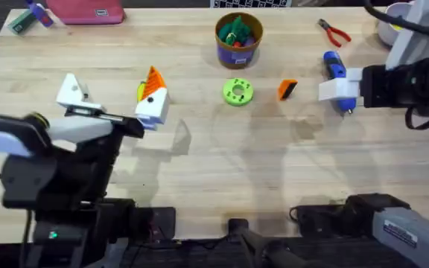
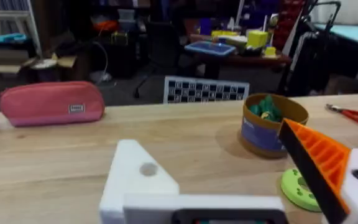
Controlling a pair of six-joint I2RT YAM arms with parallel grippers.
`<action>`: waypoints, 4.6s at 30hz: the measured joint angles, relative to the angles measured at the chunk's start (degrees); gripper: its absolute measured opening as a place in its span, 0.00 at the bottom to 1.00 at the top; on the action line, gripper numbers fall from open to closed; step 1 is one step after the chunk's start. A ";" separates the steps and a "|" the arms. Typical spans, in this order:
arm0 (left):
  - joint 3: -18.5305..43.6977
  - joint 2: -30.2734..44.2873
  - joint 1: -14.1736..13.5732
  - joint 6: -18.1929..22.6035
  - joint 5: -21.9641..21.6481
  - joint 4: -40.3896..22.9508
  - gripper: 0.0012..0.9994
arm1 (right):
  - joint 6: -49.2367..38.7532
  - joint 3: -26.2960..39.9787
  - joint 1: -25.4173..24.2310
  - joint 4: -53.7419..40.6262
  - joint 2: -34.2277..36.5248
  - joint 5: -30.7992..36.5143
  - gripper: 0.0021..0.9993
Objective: Pick up the gripper from the table and insert it into the empty holder that is missing its gripper. Then pick up a screw, insert it into the mounting hole, and use the screwdriver to tighten it. Finally, clean up the table by picking up the vegetable and placing it into the bucket.
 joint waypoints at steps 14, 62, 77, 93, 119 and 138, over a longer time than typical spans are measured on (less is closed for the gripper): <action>-7.64 -6.33 0.00 -0.03 15.83 9.72 0.99 | 0.00 0.00 0.00 0.00 0.00 -0.01 0.99; -7.60 -6.38 0.00 0.47 50.39 -7.04 0.99 | 0.00 0.00 -0.01 0.00 0.00 -0.01 0.99; -7.60 -6.37 0.00 0.49 50.39 -7.06 0.99 | 0.00 0.00 -0.02 0.00 0.00 -0.01 0.99; -7.60 -6.37 0.00 0.64 50.39 -7.04 0.99 | 0.00 0.00 0.00 0.50 0.00 0.01 0.99; -7.60 -6.37 0.00 0.64 50.41 -7.07 0.99 | 6.13 18.08 11.66 -4.49 24.15 0.02 0.99; -7.60 -6.39 0.00 0.64 50.43 -7.08 0.99 | 10.40 19.37 13.90 0.68 39.20 3.52 0.93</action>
